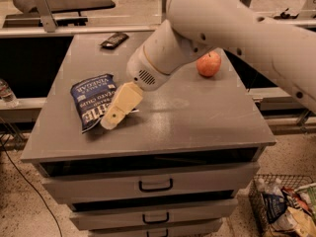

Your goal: Move blue chip bag near apple

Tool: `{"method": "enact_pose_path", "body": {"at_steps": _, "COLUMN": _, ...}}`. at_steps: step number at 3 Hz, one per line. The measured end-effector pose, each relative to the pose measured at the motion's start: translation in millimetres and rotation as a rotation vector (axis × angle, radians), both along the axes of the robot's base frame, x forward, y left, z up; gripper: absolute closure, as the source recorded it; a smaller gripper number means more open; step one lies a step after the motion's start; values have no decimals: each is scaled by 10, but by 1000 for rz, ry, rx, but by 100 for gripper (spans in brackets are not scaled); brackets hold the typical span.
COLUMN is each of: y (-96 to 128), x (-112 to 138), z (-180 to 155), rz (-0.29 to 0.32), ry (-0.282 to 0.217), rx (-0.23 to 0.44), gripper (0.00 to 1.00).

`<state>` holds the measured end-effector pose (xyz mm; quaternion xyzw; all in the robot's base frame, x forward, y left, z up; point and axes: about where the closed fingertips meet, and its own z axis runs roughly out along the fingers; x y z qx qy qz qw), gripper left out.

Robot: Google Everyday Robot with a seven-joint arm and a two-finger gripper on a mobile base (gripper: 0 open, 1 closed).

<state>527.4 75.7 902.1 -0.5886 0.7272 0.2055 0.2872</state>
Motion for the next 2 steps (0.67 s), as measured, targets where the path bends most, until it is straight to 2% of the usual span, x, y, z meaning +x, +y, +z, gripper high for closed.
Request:
{"method": "enact_pose_path", "body": {"at_steps": 1, "y": 219, "x": 138, "z": -175, "rz": -2, "ry": -13, "rx": 54, "gripper": 0}}
{"method": "enact_pose_path", "body": {"at_steps": 2, "y": 301, "x": 342, "z": -344, "rz": -16, "ry": -24, "rx": 80, "gripper": 0}}
